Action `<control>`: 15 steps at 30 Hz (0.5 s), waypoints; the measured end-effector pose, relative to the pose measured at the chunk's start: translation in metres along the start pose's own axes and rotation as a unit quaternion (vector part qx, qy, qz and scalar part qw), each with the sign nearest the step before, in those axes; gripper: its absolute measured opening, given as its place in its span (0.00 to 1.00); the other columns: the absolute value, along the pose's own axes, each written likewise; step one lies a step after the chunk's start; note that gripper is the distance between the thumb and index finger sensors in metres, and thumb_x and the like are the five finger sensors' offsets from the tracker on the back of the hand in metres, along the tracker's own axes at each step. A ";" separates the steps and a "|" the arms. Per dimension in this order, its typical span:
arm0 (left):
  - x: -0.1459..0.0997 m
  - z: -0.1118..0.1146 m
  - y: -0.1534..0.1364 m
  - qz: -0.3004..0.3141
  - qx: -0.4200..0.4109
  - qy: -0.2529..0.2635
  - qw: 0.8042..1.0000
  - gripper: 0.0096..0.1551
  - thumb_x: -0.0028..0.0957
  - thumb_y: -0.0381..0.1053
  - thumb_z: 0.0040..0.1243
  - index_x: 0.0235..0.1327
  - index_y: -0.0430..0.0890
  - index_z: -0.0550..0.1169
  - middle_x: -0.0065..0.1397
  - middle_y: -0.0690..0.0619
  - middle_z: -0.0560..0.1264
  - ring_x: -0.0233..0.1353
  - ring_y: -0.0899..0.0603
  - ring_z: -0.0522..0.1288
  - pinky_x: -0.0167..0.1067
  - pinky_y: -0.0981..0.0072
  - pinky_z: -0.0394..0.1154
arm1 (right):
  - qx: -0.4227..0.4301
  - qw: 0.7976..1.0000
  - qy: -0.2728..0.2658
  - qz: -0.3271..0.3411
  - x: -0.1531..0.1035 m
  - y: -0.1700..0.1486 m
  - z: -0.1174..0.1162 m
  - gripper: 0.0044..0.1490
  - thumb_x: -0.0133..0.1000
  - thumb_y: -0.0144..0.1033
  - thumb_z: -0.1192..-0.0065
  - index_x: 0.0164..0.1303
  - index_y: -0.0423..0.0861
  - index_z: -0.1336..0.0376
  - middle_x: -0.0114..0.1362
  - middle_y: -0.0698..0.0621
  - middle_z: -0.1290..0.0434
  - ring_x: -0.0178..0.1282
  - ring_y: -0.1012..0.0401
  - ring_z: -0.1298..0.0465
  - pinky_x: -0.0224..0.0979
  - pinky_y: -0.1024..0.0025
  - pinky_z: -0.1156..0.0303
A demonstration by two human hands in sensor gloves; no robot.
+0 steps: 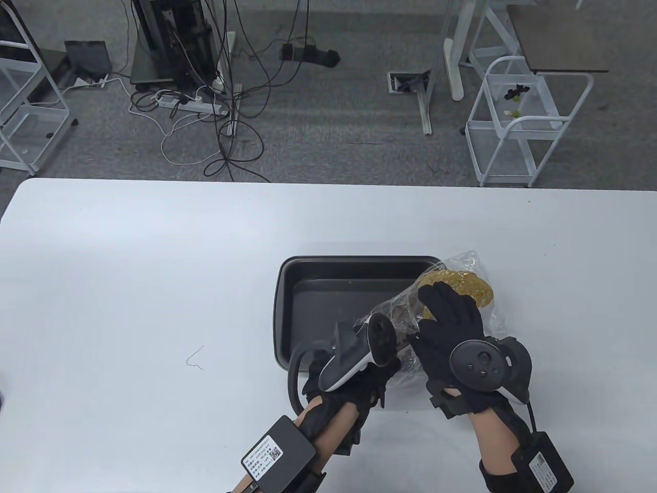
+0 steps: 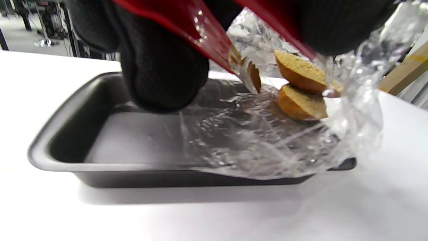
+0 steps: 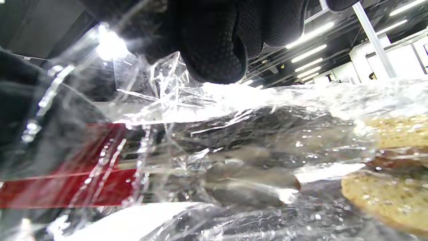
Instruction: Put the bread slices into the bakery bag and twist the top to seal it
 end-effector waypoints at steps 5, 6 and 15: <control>-0.012 -0.005 -0.007 0.021 0.040 0.030 0.999 0.51 0.43 0.75 0.63 0.74 0.45 0.70 0.65 0.43 0.81 0.51 0.43 0.87 0.73 0.43 0.72 | -0.004 1.000 0.001 -0.004 0.000 -0.001 0.001 0.25 0.56 0.40 0.32 0.36 0.29 0.23 0.80 0.35 0.34 0.82 0.33 0.39 0.75 0.27 0.50; -0.016 -0.006 -0.010 0.025 0.042 0.042 0.998 0.52 0.43 0.75 0.63 0.74 0.45 0.70 0.65 0.43 0.81 0.51 0.43 0.87 0.73 0.43 0.71 | -0.005 1.000 0.001 -0.005 0.000 -0.002 0.001 0.25 0.56 0.41 0.32 0.36 0.29 0.23 0.80 0.35 0.34 0.82 0.33 0.39 0.75 0.27 0.50; -0.045 -0.007 -0.043 0.058 0.079 0.102 0.990 0.51 0.41 0.74 0.64 0.73 0.47 0.70 0.64 0.44 0.81 0.52 0.44 0.86 0.74 0.42 0.71 | -0.006 1.000 -0.002 -0.012 0.001 -0.004 0.002 0.25 0.56 0.40 0.32 0.36 0.29 0.23 0.80 0.35 0.34 0.82 0.33 0.39 0.75 0.27 0.51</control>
Point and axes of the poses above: the tracker on the back of each hand, its own y axis roughly to the thumb side, its own x axis roughly from the wrist to the fingertips, z = x × y, the point moved 3 cm from there along x, roughly from the wrist to the fingertips
